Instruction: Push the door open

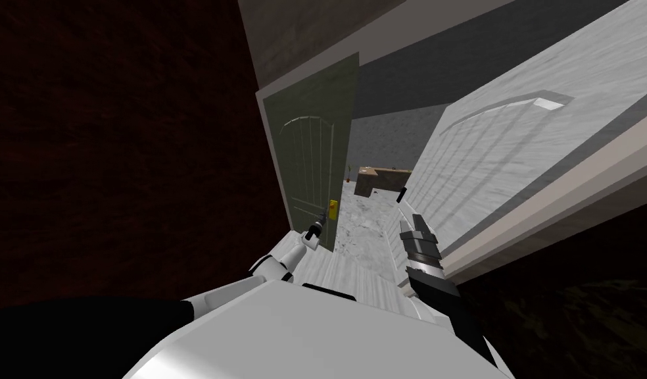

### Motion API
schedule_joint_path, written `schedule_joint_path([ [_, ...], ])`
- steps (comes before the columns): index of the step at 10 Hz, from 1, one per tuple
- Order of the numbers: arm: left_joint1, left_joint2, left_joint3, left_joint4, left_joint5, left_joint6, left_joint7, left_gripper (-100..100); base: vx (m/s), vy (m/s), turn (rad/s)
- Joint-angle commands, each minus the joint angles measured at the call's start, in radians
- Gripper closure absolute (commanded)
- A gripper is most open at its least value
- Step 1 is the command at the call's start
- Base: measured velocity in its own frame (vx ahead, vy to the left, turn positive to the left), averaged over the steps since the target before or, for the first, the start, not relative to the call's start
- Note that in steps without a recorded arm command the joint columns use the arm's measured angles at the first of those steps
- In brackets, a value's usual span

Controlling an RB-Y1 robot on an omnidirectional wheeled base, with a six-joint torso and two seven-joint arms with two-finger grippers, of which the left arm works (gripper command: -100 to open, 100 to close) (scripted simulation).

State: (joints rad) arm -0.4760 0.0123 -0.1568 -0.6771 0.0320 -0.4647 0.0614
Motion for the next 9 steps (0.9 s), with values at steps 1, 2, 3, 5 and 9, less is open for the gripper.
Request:
schedule_joint_path([
  [1,0.0,0.014,0.002,0.001,0.001,0.002,0.0,-100,0.19,-0.065,-0.014],
  [2,0.0,0.019,0.003,0.002,0.001,0.001,0.0,-100,0.184,-0.067,-0.024],
  [3,0.0,0.02,0.005,0.003,0.002,0.001,-0.001,-100,0.183,-0.05,-0.019],
  [5,0.0,0.011,0.009,0.005,0.003,-0.001,-0.003,-100,0.196,-0.05,-0.024],
  [9,0.002,-0.006,0.01,-0.001,0.003,0.004,-0.002,100,0.116,-0.034,-0.009],
])
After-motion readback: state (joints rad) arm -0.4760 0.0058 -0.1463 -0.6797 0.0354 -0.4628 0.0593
